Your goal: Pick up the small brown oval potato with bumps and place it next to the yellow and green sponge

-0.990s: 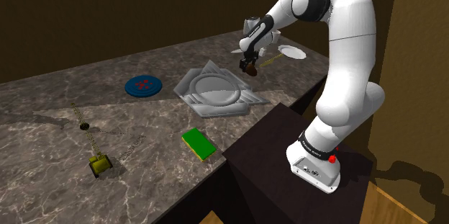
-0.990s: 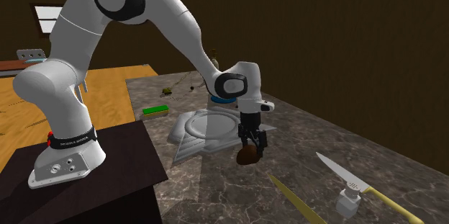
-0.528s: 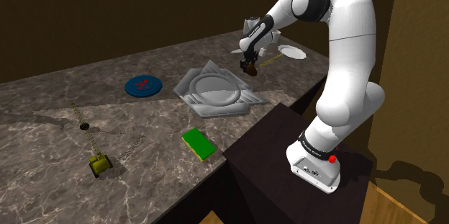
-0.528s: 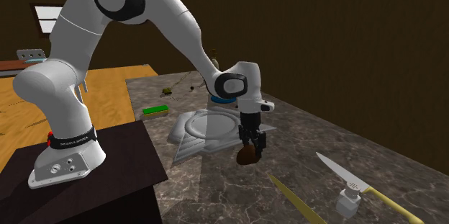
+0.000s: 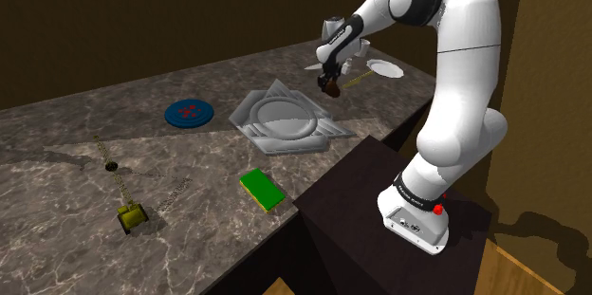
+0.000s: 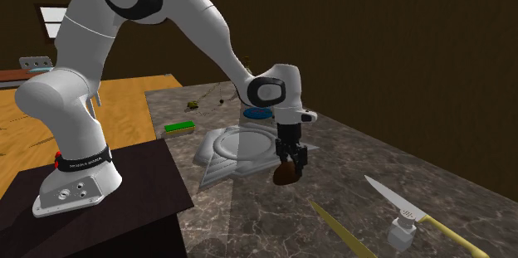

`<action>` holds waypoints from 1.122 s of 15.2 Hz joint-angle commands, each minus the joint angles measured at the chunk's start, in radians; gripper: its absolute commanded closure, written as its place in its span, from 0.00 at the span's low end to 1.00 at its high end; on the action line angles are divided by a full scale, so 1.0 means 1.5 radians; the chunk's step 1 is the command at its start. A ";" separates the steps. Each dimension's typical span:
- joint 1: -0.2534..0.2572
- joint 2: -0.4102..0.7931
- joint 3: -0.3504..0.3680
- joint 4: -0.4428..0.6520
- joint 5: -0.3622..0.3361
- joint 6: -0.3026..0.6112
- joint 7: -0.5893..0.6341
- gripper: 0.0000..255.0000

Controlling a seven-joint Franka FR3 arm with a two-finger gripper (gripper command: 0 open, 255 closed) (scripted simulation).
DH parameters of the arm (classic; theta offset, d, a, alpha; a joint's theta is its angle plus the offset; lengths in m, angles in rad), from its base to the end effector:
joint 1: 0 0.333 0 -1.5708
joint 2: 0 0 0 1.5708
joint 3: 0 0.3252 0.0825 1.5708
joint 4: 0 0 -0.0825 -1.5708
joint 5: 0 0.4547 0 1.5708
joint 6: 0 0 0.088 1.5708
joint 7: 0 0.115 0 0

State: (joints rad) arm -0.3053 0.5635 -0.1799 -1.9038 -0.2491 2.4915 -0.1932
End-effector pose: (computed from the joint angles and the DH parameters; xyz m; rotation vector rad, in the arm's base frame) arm 0.6059 -0.3177 0.1531 2.8960 -0.0958 -0.0856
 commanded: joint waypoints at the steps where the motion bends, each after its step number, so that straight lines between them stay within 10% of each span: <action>1: 0.000 -0.014 0.000 -0.001 0.001 -0.013 -0.004 1.00; 17: 0.004 -0.111 0.001 0.011 0.006 -0.119 -0.030 1.00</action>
State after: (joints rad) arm -0.3001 0.4082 -0.1787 -1.8883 -0.2404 2.3244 -0.2348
